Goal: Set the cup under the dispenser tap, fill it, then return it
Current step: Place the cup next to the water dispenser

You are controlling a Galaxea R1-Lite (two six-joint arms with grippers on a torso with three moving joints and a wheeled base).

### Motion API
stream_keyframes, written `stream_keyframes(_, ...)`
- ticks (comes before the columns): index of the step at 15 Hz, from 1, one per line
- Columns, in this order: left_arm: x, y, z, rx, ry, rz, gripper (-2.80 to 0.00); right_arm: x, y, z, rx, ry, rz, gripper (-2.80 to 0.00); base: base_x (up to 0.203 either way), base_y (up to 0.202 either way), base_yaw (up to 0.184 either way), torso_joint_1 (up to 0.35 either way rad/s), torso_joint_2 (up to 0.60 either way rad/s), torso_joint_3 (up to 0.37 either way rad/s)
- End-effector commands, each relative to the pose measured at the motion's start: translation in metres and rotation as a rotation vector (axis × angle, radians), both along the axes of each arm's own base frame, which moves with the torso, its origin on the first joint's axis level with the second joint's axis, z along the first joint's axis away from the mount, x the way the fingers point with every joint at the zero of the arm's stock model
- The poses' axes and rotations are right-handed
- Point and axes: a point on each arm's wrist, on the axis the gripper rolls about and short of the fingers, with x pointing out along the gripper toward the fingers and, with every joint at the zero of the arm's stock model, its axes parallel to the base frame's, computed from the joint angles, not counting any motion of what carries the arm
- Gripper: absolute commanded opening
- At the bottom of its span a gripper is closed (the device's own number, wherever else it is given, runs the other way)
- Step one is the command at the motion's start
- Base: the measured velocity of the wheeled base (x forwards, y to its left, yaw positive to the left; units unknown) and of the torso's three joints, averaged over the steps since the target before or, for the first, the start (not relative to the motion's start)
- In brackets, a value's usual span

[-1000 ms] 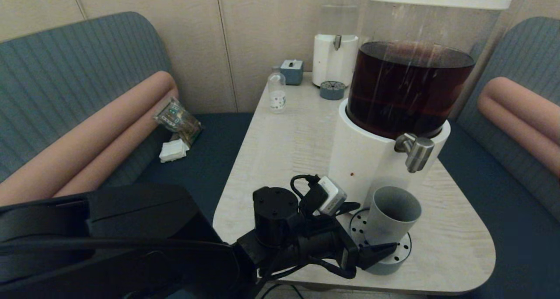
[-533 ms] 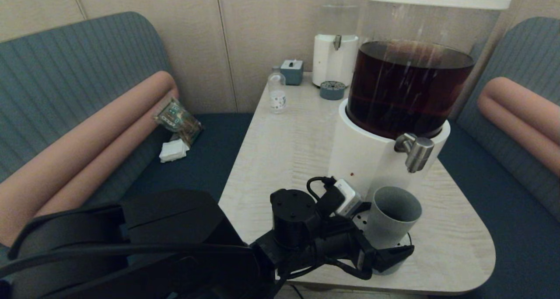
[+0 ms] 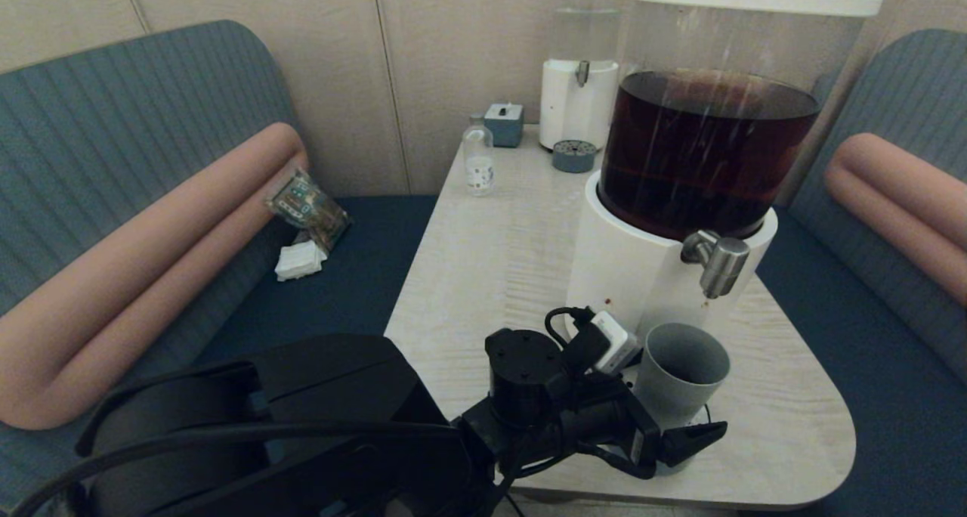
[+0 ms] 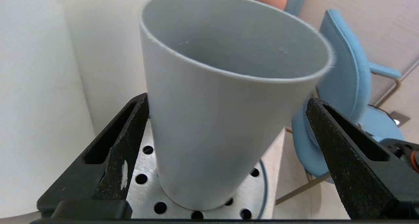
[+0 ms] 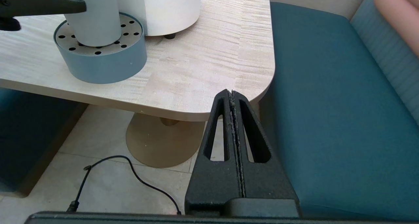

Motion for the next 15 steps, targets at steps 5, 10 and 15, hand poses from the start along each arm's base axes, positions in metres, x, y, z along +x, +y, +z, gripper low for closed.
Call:
stream_keyframes(5,0.0038,-0.0029,-0.0045,-0.007,-0.002,0.027,0.0,-0.0001,0.0,-0.0001,0.0,-0.001,0.0,-2.8,0.0,0.0,0.0,0.0,0.0,0.0)
stream_keyframes(10,0.0064,-0.0051,-0.0039,-0.017,0.001,0.05,0.0,-0.0001,0.0,-0.0002,0.0,-0.001,0.001,-2.8,0.0,0.0,0.0,0.0,0.0,0.0)
stream_keyframes(15,0.006,-0.0052,-0.0035,-0.018,0.003,0.063,0.0,-0.0001,0.0,-0.0002,0.0,-0.001,0.001,-2.8,0.0,0.0,0.0,0.0,0.0,0.0)
